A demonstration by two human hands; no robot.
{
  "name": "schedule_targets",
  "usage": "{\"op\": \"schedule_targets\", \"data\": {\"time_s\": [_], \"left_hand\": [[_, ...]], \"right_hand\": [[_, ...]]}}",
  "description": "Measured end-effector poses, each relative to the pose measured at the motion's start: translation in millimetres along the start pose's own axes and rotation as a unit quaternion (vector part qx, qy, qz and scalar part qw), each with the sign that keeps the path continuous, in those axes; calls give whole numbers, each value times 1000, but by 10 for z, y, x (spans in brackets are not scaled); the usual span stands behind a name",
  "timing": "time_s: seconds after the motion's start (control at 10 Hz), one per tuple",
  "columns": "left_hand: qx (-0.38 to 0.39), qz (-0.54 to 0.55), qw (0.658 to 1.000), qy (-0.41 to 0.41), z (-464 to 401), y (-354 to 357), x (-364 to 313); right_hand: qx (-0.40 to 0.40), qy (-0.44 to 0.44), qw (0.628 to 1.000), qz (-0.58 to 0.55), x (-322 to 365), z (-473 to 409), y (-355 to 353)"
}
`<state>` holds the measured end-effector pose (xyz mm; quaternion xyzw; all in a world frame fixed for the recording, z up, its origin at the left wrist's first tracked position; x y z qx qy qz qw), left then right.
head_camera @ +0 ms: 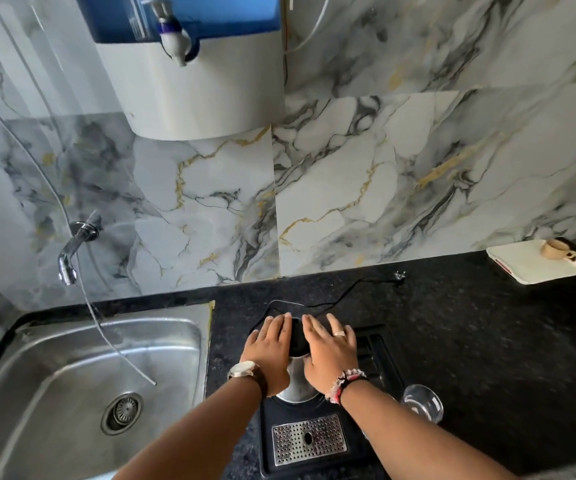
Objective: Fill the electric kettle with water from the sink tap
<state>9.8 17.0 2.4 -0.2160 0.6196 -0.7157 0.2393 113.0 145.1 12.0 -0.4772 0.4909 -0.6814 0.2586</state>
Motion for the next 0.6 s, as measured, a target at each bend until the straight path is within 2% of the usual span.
{"op": "schedule_targets", "data": {"time_s": [0.2,0.3,0.5,0.6], "left_hand": [[-2,2,998,-68,-26,207,-114],[10,-11,997,-69,-25,183,-92],[68,-69,995,-14,56,-175,9],[0,-57,998,-31,114,-638,104]], "right_hand": [[42,-7,999,5,-39,-17,55],[42,-19,999,0,-69,-32,49],[62,-36,997,2,-11,6,-168],[43,-47,998,-4,106,-69,-536]]}}
Point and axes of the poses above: each hand's wrist, its own z-axis away from the middle knuckle, its own y-axis out of the palm, x = y × z, the point moved 1 cm from there along -z, towards the middle knuckle, and after that the axes turned 10 degrees about -z, right-handed, at the moved point
